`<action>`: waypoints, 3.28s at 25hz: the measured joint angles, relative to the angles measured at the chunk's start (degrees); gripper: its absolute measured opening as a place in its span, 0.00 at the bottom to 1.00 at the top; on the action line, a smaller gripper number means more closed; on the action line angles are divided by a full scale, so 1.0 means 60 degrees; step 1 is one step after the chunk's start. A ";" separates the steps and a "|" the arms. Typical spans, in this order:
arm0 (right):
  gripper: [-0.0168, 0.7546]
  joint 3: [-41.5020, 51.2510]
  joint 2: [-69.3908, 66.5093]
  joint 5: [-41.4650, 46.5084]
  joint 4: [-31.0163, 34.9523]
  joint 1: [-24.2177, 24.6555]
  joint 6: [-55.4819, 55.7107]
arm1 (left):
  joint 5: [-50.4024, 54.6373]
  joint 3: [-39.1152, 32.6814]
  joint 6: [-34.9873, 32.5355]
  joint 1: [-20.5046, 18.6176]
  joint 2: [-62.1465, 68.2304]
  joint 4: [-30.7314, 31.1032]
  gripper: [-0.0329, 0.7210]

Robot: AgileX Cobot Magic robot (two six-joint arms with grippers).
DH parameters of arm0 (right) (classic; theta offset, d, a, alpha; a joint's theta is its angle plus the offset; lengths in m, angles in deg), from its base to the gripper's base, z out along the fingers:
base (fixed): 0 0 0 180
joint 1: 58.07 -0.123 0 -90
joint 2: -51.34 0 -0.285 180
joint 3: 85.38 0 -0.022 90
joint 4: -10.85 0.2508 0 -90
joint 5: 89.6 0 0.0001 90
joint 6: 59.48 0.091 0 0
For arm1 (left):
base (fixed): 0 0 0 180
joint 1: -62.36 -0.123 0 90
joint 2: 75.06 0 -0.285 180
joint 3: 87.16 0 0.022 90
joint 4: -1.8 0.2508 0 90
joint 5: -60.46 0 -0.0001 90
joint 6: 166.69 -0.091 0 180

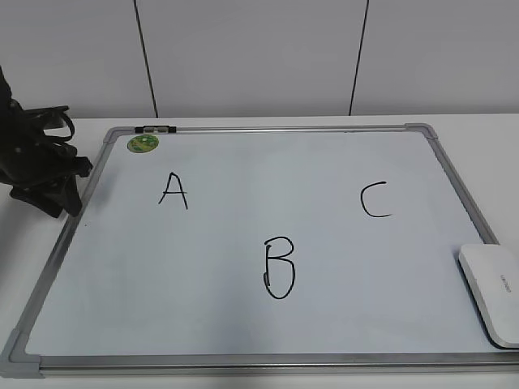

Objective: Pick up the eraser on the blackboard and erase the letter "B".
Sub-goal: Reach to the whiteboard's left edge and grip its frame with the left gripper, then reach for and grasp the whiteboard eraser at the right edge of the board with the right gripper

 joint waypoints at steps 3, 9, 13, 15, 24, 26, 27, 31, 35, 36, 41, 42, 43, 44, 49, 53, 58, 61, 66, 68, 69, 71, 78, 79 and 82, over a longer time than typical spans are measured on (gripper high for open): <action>0.79 0.0000 0.0000 0.0000 0.0000 0.0000 0.0000 | -0.0014 0.0004 0.0000 0.0000 0.0042 -0.0022 0.37; 0.79 0.0000 0.0000 0.0000 0.0000 0.0000 0.0000 | 0.0005 0.0060 0.0000 0.0000 0.0230 -0.0127 0.37; 0.79 0.0000 0.0000 0.0000 0.0000 0.0000 0.0000 | 0.0025 0.0096 0.0000 0.0000 0.0266 -0.0174 0.34; 0.79 0.0000 0.0000 0.0000 0.0000 0.0000 0.0000 | 0.0038 0.0094 0.0000 0.0000 0.0266 -0.0195 0.31; 0.79 0.0000 0.0000 0.0000 0.0000 0.0000 0.0000 | 0.0093 0.0114 0.0000 0.0000 0.0266 -0.0266 0.11; 0.79 0.0000 0.0000 0.0000 0.0000 0.0000 0.0000 | 0.0109 0.0114 0.0034 0.0000 0.0266 -0.0285 0.10; 0.79 0.0000 0.0000 0.0000 0.0000 0.0000 0.0000 | 0.0109 0.0114 0.0061 0.0000 0.0266 -0.0285 0.09; 0.79 0.0000 0.0000 0.0000 0.0000 0.0000 0.0000 | 0.0115 0.0114 0.0075 0.0000 0.0266 -0.0285 0.09; 0.79 0.0000 0.0000 0.0000 0.0000 0.0000 0.0000 | 0.0115 0.0114 0.0065 0.0000 0.0266 -0.0285 0.09; 0.79 0.0000 0.0000 0.0000 0.0000 0.0000 0.0000 | 0.0115 0.0114 0.0065 0.0000 0.0266 -0.0285 0.09; 0.79 0.0000 0.0000 0.0000 0.0000 0.0000 0.0000 | 0.0130 0.0114 0.0080 0.0000 0.0266 -0.0285 0.09; 0.79 0.0000 0.0000 0.0000 0.0000 0.0000 0.0000 | 0.0130 0.0114 0.0080 0.0000 0.0266 -0.0285 0.09; 0.79 0.0000 0.0000 0.0000 0.0000 0.0000 0.0000 | 0.0130 0.0114 0.0080 0.0000 0.0266 -0.0285 0.09; 0.79 0.0000 0.0000 0.0000 0.0000 0.0000 0.0000 | 0.0130 0.0114 0.0080 0.0000 0.0266 -0.0285 0.09; 0.79 0.0000 0.0000 0.0000 0.0000 0.0000 0.0000 | 0.0130 0.0114 0.0080 0.0000 0.0266 -0.0285 0.09; 0.79 0.0000 0.0000 0.0000 0.0000 0.0000 0.0000 | 0.0130 0.0114 0.0080 0.0000 0.0266 -0.0285 0.09; 0.79 -0.0581 -0.0720 -0.0493 0.0021 0.0000 0.0000 | 0.0130 0.0114 0.0080 0.0000 0.0266 -0.0285 0.09; 0.79 -0.1106 -0.1891 -0.1195 0.0021 0.0000 0.0000 | 0.0130 0.0114 0.0080 0.0000 0.0266 -0.0285 0.09; 0.79 -0.1267 -0.4014 -0.2573 0.0088 0.0000 0.0000 | 0.0151 0.0114 0.0080 0.0000 0.0266 -0.0285 0.09; 0.81 -0.1267 -0.4825 -0.3010 0.0088 0.0000 0.0000 | 0.0151 0.0114 0.0080 0.0000 0.0266 -0.0300 0.09; 0.85 -0.1267 -0.5280 -0.3170 0.0199 0.0000 0.0000 | 0.0151 0.0114 0.0080 0.0000 0.0266 -0.0300 0.09; 0.88 -0.1267 -0.6127 -0.3283 0.0386 0.0000 0.0000 | 0.0158 0.0114 0.0080 0.0000 0.0266 -0.0300 0.09; 0.90 -0.1267 -0.9149 -0.3721 0.0857 0.0000 -0.0019 | 0.0173 0.0114 0.0080 -0.0014 0.0266 -0.0300 0.09; 0.90 -0.1267 -0.9580 -0.3841 0.0878 0.0000 -0.0096 | 0.0173 0.0114 0.0080 -0.0014 0.0266 -0.0300 0.09; 0.90 -0.1307 -1.0765 -0.4127 0.1011 0.0000 -0.0226 | 0.0173 0.0114 0.0080 -0.0014 0.0266 -0.0318 0.09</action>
